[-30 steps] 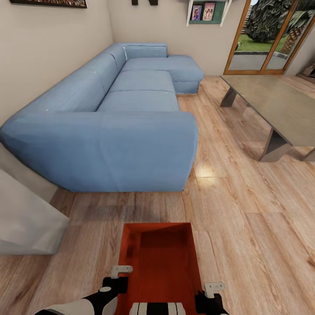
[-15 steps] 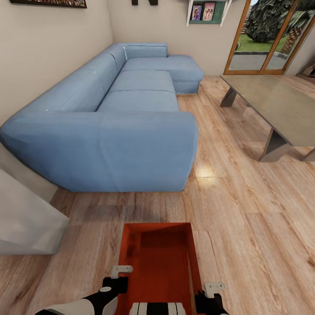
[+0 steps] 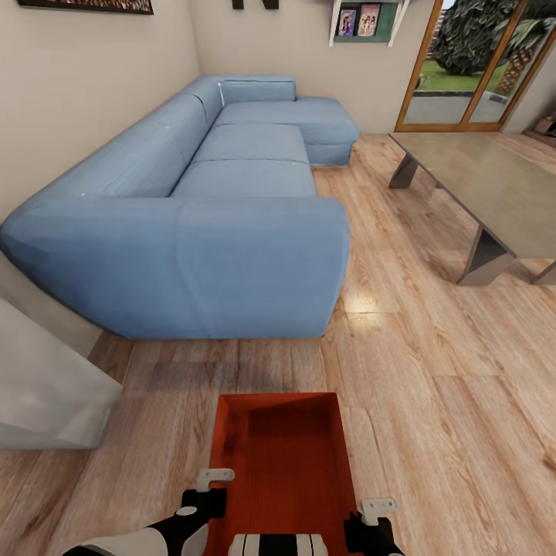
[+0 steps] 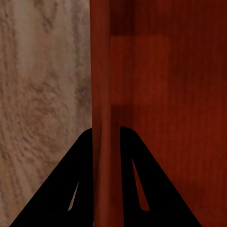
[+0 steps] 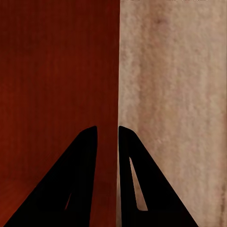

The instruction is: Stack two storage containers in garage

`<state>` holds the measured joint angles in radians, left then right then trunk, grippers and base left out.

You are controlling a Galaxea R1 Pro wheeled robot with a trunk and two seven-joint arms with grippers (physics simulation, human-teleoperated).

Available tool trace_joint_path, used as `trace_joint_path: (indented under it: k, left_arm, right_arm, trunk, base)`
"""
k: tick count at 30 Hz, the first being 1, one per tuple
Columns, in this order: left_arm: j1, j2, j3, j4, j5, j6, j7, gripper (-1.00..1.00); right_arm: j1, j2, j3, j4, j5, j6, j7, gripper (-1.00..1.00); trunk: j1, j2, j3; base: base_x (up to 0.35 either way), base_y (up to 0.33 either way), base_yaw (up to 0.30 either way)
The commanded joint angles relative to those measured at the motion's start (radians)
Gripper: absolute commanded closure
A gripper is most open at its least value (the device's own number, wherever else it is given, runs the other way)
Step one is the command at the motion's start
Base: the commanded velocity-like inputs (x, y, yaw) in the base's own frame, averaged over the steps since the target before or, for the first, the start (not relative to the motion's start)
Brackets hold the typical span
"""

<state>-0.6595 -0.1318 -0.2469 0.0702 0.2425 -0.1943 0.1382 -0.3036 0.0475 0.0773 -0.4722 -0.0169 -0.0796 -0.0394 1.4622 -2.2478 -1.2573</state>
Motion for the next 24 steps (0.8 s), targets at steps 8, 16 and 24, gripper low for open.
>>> trace_joint_path:
  k: [8, 16, 24]
  left_arm:
    - [-0.002, -0.003, 0.024, 0.002, -0.013, -0.005, 0.005, 1.0]
    - [-0.002, -0.003, 0.024, 0.002, -0.013, -0.004, 0.005, 1.0]
    - [-0.002, -0.003, 0.024, 0.001, -0.012, -0.004, 0.005, 1.0]
  right_arm:
    - [0.0, 0.0, -0.001, 0.003, -0.003, -0.003, -0.004, 1.0]
    - [0.0, 0.0, -0.001, 0.003, -0.003, -0.004, -0.004, 1.0]
    - [0.0, 0.0, 0.0, 0.003, -0.003, -0.004, -0.004, 1.0]
  trunk:
    - [0.0, 0.0, -0.001]
    - [0.0, 0.0, -0.001]
    - [0.0, 0.0, -0.001]
  base:
    - [0.0, 0.0, 0.0]
    - [0.0, 0.0, 0.0]
    - [0.0, 0.0, 0.0]
